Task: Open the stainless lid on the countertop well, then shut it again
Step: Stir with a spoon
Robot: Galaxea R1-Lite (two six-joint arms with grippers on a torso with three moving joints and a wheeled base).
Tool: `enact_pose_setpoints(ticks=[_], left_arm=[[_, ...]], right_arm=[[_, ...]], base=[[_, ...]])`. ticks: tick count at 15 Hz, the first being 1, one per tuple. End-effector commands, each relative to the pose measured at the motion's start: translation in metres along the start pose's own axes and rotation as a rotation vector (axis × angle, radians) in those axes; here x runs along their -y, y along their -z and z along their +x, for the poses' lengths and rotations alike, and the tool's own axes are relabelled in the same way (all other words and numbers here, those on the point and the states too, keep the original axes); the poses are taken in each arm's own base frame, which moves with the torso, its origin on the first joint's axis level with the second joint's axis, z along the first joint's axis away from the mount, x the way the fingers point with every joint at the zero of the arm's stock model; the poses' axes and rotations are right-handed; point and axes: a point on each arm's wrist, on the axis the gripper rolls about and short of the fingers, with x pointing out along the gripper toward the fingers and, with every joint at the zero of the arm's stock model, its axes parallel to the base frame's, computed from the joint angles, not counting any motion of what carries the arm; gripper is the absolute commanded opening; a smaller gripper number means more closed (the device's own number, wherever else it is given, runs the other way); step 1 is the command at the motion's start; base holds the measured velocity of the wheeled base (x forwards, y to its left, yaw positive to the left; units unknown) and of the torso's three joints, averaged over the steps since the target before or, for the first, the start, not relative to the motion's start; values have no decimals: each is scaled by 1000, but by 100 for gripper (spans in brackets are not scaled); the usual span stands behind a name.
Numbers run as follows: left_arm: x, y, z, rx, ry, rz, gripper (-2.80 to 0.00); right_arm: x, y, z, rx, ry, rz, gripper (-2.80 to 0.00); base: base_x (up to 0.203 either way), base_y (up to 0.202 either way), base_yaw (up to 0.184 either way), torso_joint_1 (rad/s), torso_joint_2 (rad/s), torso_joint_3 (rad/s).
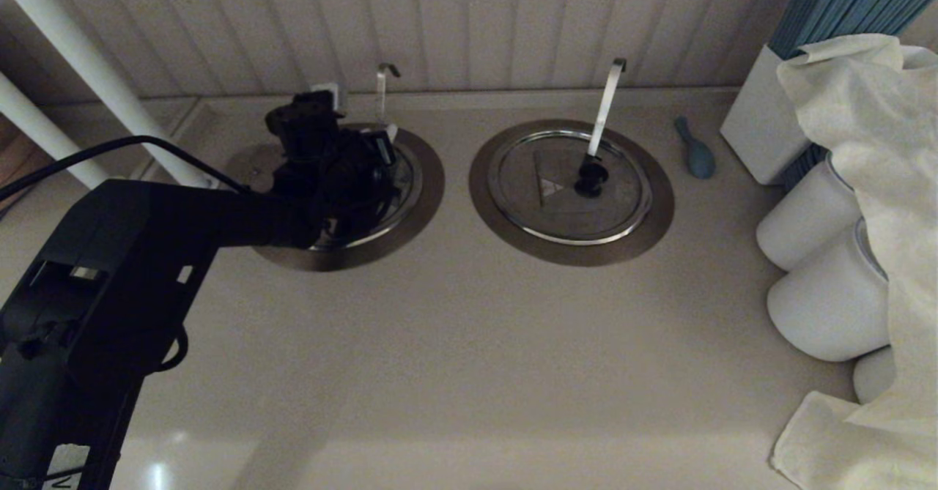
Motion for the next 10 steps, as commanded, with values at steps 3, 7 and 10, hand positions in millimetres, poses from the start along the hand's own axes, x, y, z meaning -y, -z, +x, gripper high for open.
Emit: enact_pose_setpoints(ticks=[3, 7, 10], left_arm=[[4, -8, -2, 18, 6, -2, -280], [8, -15, -4, 33, -5, -4, -280], [10, -18, -7, 53, -2, -3, -280]], right_arm=[[0, 0, 0, -1, 0, 0, -280], [0, 0, 0, 0, 0, 0, -280], [0, 0, 0, 0, 0, 0, -280]], base=[[0, 0, 0, 0, 0, 0], [0, 0, 0, 0, 0, 0], [0, 0, 0, 0, 0, 0]])
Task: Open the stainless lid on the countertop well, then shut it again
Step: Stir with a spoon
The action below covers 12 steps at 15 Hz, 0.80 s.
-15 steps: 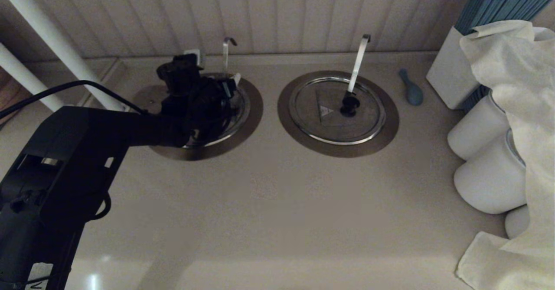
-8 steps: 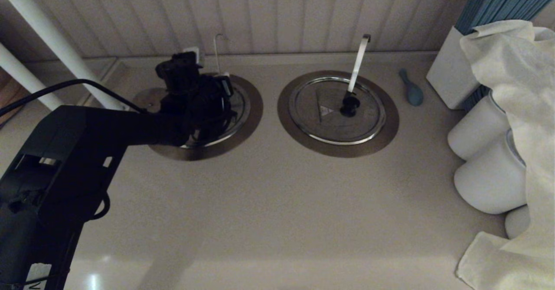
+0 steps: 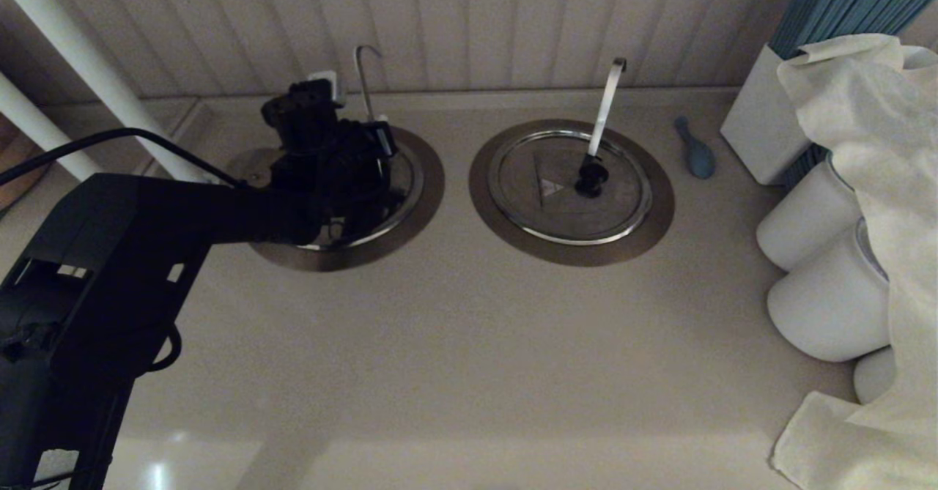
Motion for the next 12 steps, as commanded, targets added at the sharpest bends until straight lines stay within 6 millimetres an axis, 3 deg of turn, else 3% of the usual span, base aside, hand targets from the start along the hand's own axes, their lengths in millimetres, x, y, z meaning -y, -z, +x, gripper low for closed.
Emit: enact_pose_setpoints(ticks=[1, 4, 8, 12], left_arm=[[2, -13, -6, 16, 3, -1, -280], [1, -29, -17, 17, 4, 0, -280], [1, -32, -20, 14, 5, -1, -280], [-17, -49, -25, 37, -32, 10, -280]], right_arm=[[0, 0, 0, 1, -2, 0, -280], [0, 0, 0, -1, -1, 0, -280], [0, 0, 0, 1, -1, 0, -280], [0, 0, 0, 1, -1, 0, -280]], base=[[0, 0, 0, 0, 0, 0], [0, 0, 0, 0, 0, 0], [0, 0, 0, 0, 0, 0], [0, 0, 0, 0, 0, 0]])
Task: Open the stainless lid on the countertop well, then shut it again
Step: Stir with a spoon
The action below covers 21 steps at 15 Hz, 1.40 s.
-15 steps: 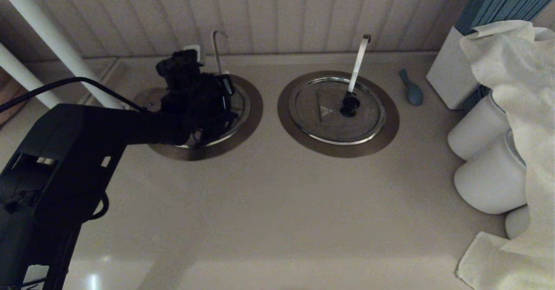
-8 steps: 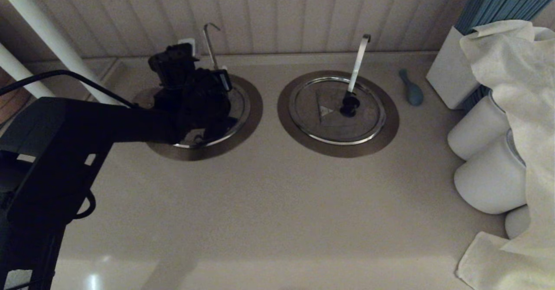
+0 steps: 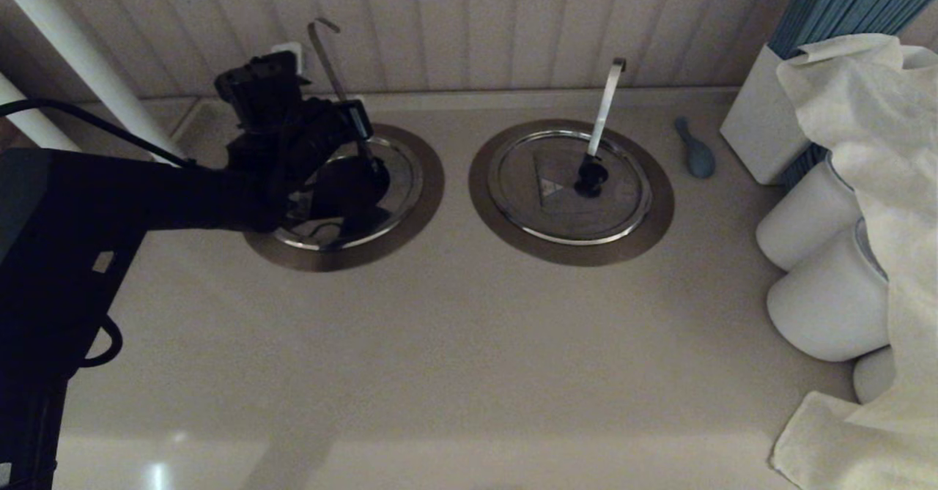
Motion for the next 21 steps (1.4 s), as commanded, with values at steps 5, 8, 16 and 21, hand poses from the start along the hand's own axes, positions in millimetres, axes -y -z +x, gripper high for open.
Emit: enact_pose_setpoints(ticks=[5, 8, 16, 21], left_arm=[[-11, -13, -4, 17, -23, 8, -280], [-19, -29, -10, 32, -43, 14, -280], [-27, -71, -38, -43, -69, 28, -280], [-25, -72, -48, -171, -37, 30, -280]], right_arm=[[0, 0, 0, 0, 0, 0, -280], [0, 0, 0, 1, 0, 0, -280], [0, 0, 0, -1, -1, 0, -280], [0, 0, 0, 1, 0, 0, -280]], base=[[0, 0, 0, 0, 0, 0], [0, 0, 0, 0, 0, 0], [0, 0, 0, 0, 0, 0], [0, 0, 0, 0, 0, 0]])
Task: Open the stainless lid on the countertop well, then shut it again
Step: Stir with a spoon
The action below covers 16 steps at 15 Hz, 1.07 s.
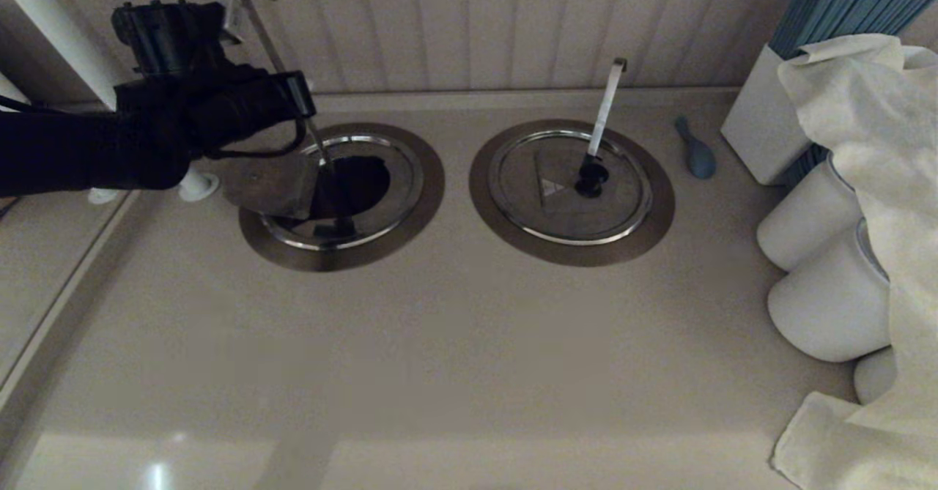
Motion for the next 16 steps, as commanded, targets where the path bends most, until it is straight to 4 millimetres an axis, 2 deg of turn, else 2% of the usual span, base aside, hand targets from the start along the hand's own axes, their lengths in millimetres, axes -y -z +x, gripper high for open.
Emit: enact_pose_setpoints(ticks=[1, 11, 16], left_arm=[[1, -4, -5, -36, 12, 5, -280], [12, -3, -17, -288, 67, 21, -280], [23, 4, -9, -291, 94, 4, -280]], right_arm=[[0, 0, 0, 1, 0, 0, -280], [0, 0, 0, 1, 0, 0, -280], [0, 0, 0, 1, 0, 0, -280]], base=[[0, 0, 0, 0, 0, 0], [0, 0, 0, 0, 0, 0], [0, 0, 0, 0, 0, 0]])
